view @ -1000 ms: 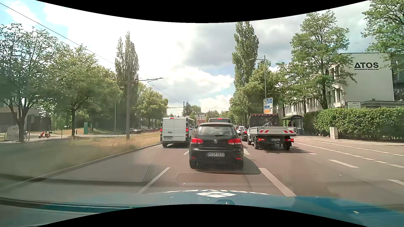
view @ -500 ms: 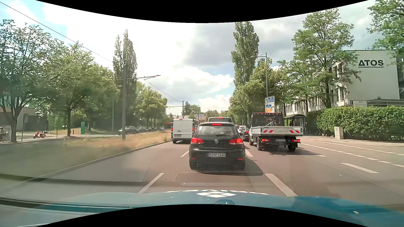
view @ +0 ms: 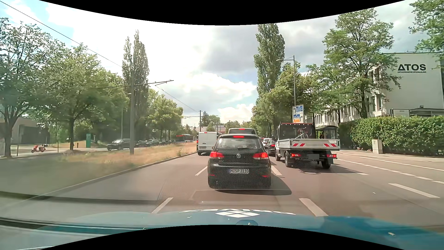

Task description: Follow the waypoints while adhering to traffic rules and regulations

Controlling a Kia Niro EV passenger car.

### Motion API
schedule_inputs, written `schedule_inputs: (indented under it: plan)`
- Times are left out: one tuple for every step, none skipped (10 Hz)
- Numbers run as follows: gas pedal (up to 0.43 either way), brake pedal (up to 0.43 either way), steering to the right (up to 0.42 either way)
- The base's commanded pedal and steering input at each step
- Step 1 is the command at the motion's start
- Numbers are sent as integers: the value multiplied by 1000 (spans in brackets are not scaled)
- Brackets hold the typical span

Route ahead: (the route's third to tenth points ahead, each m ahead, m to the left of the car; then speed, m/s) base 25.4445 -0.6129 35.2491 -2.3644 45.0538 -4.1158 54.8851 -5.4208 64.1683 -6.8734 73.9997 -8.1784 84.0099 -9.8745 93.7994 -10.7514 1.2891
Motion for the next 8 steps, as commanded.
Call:
schedule_inputs:
  plan:
    - [0, 0, 8]
    - [0, 6, 8]
    - [0, 30, 9]
    - [0, 79, 11]
    - [0, 104, 11]
    - [0, 146, 11]
    - [0, 189, 14]
    - [0, 201, 20]
